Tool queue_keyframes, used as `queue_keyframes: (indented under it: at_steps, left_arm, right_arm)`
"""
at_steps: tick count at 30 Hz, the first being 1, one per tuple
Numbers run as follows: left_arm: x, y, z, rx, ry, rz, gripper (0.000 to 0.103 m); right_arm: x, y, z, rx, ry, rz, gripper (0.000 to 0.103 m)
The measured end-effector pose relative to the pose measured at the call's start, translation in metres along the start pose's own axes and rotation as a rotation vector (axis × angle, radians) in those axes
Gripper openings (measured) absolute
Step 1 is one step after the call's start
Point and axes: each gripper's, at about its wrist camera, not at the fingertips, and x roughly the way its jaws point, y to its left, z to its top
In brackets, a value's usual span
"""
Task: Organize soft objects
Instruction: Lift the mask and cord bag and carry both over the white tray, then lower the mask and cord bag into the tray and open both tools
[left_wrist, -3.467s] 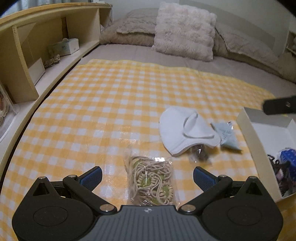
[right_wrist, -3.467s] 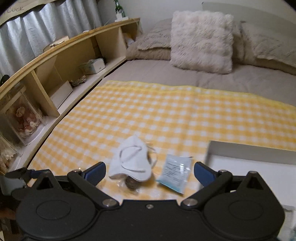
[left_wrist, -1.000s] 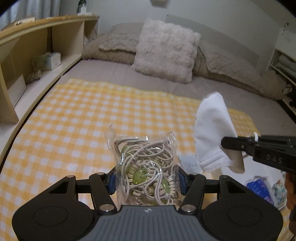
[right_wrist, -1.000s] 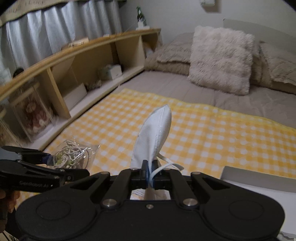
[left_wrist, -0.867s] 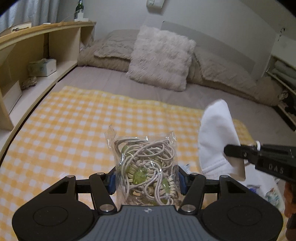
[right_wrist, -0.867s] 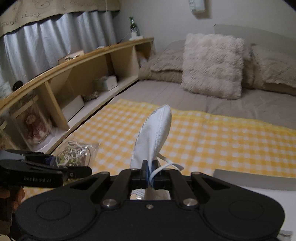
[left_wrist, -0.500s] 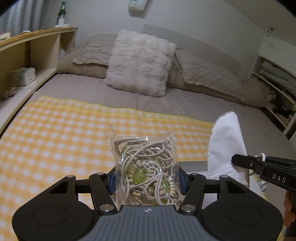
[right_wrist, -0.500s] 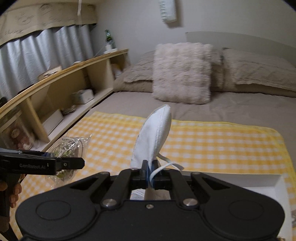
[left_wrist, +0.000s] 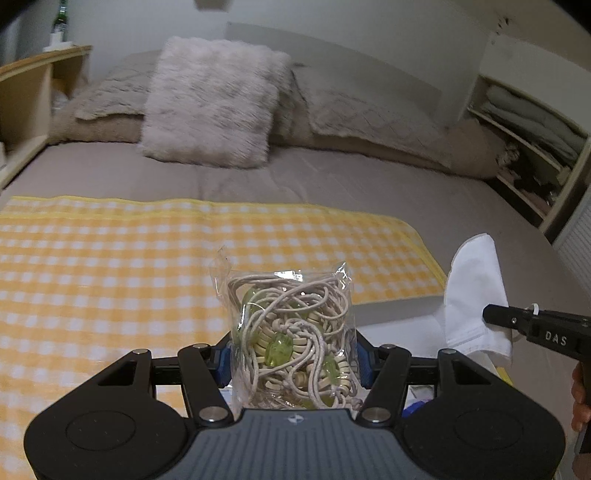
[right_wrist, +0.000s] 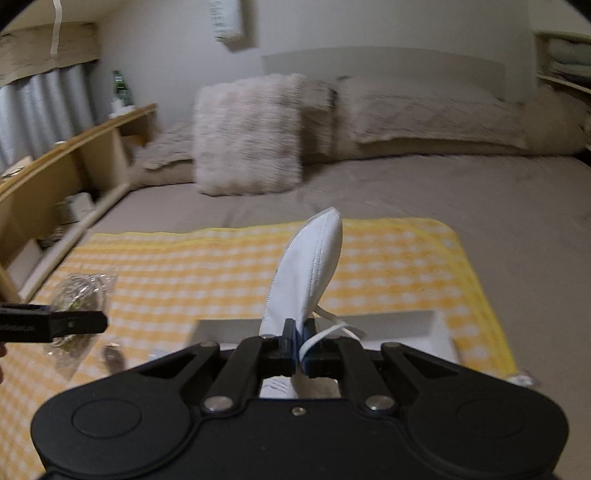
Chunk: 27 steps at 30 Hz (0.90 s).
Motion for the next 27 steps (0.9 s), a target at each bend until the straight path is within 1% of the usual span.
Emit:
queue_keyframes:
  at_steps: [3, 5, 8, 12, 13, 15, 16, 18, 20, 21, 25, 27]
  left_arm:
    - [0.019, -0.013, -0.002, 0.013, 0.032, -0.024, 0.060]
    - [0.033, -0.019, -0.003, 0.004, 0.056, -0.043, 0.060]
    - [0.054, -0.028, -0.004, -0.016, 0.092, -0.069, 0.060]
    - [0.080, -0.038, -0.006, -0.023, 0.134, -0.077, 0.060]
    - [0.086, -0.040, -0.007, -0.020, 0.145, -0.077, 0.060]
    - [0.099, -0.043, -0.009, -0.008, 0.168, -0.072, 0.060]
    - [0.104, -0.044, -0.011, -0.001, 0.178, -0.068, 0.060]
    - [0.115, -0.045, -0.013, 0.012, 0.199, -0.056, 0.060]
    - [0.124, -0.044, -0.015, 0.020, 0.216, -0.045, 0.060]
    - [0.127, -0.043, -0.016, 0.022, 0.223, -0.041, 0.060]
    - [0.141, -0.040, -0.020, 0.021, 0.243, -0.032, 0.061]
    - [0.149, -0.037, -0.021, 0.004, 0.254, -0.028, 0.061]
  right_arm:
    - [0.009, -0.018, -0.004, 0.007, 0.026, -0.048, 0.004]
    - [0.017, -0.027, -0.005, 0.007, 0.049, -0.074, 0.004]
    - [0.032, -0.037, -0.005, 0.012, 0.081, -0.084, 0.004]
    - [0.050, -0.044, -0.007, 0.008, 0.123, -0.087, 0.006]
    - [0.055, -0.044, -0.008, 0.000, 0.138, -0.090, 0.009]
    - [0.068, -0.043, -0.010, -0.019, 0.184, -0.113, 0.024]
    - [0.075, -0.042, -0.013, -0.040, 0.208, -0.138, 0.035]
    - [0.086, -0.040, -0.017, -0.088, 0.247, -0.176, 0.041]
    - [0.094, -0.041, -0.021, -0.108, 0.284, -0.209, 0.056]
    - [0.097, -0.041, -0.023, -0.116, 0.294, -0.218, 0.058]
    - [0.103, -0.043, -0.026, -0.133, 0.316, -0.237, 0.073]
    - [0.104, -0.044, -0.027, -0.134, 0.321, -0.236, 0.076]
